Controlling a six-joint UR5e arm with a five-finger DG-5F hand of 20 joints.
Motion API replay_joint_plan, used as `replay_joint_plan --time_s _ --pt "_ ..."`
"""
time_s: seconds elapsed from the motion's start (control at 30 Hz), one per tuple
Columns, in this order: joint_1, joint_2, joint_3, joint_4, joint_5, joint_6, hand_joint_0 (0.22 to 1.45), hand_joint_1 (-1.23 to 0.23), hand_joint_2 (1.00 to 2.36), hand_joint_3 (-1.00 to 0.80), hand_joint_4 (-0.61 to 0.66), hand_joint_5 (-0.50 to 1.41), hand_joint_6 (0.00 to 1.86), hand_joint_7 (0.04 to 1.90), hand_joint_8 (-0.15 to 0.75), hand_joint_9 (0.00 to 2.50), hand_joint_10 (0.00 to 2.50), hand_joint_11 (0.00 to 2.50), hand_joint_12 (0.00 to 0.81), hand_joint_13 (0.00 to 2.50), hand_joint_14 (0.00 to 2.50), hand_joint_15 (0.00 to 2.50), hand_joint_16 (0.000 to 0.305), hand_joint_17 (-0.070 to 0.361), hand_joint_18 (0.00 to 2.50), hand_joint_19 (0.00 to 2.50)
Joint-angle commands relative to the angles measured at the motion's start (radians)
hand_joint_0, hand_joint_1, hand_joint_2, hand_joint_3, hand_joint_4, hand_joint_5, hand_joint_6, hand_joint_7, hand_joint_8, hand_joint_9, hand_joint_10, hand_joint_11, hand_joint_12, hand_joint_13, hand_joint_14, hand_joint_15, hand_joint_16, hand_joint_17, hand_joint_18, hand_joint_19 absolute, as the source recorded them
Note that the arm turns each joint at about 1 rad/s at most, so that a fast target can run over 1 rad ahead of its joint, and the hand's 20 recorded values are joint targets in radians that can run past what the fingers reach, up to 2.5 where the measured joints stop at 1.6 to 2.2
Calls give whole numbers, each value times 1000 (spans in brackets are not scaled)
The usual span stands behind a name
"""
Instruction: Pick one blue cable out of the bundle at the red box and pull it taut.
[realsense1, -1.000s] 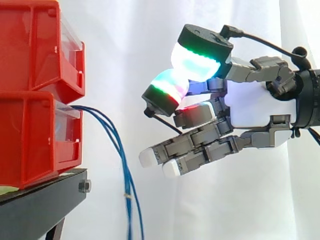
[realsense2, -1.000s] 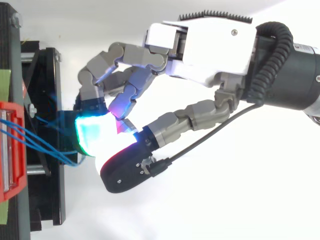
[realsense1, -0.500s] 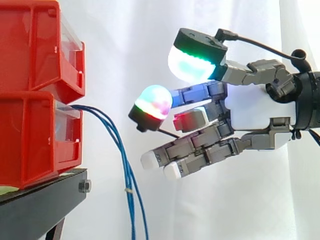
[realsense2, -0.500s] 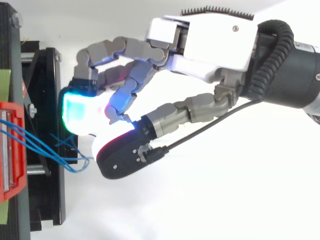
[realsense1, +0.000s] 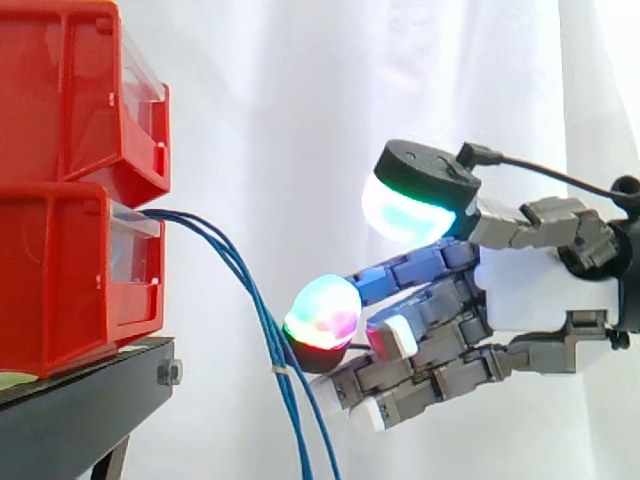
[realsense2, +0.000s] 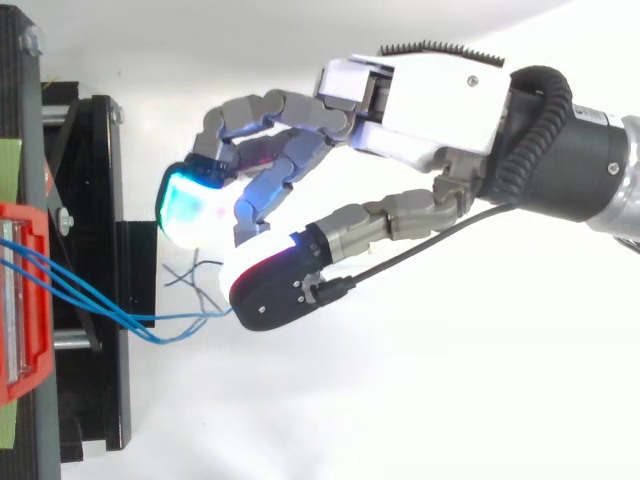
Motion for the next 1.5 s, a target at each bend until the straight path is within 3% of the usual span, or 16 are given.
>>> replay_joint_plan --time_s 0.0,0.07,0.13,0.27,0.6,0.7,0.87,1.03,1.37,1.47 --pt "9 -1 -51 76 51 -3 487 -664 1000 -500 333 -117 503 938 316 953 17 918 374 485 12 281 59 132 380 318" --pt "15 -1 -65 95 67 -5 488 -663 1000 -500 331 -117 503 942 312 947 17 919 374 481 10 277 59 132 375 319" --pt "34 -3 -92 142 106 -16 488 -662 1000 -500 333 -117 503 938 314 946 17 906 373 479 11 283 59 132 373 319" --pt "49 -12 -103 181 134 -33 487 -662 1000 -500 331 -117 503 936 314 943 18 891 373 472 10 275 59 133 371 312" --pt "78 -76 -100 273 139 -23 488 -662 1000 -500 339 -117 503 927 318 927 17 870 373 464 10 270 59 133 357 309" --pt "88 -108 -80 314 140 -20 489 -662 1000 -500 338 -117 503 923 313 927 18 871 372 463 10 273 59 133 357 313" --pt "95 -148 -34 317 140 -10 491 -663 1000 -500 336 -118 503 922 316 926 17 866 371 463 10 270 59 133 355 313" --pt "114 -148 -20 320 143 -14 495 -668 1000 -500 332 -118 503 927 317 925 17 870 372 462 10 270 59 133 356 314" --pt "135 -148 -19 351 162 -40 514 -681 1000 -500 336 -117 503 929 311 931 18 866 366 464 10 266 57 129 356 318" --pt "149 -148 -19 369 185 -40 530 -685 1000 -500 331 -116 503 939 309 931 19 881 361 469 10 270 56 126 363 311"
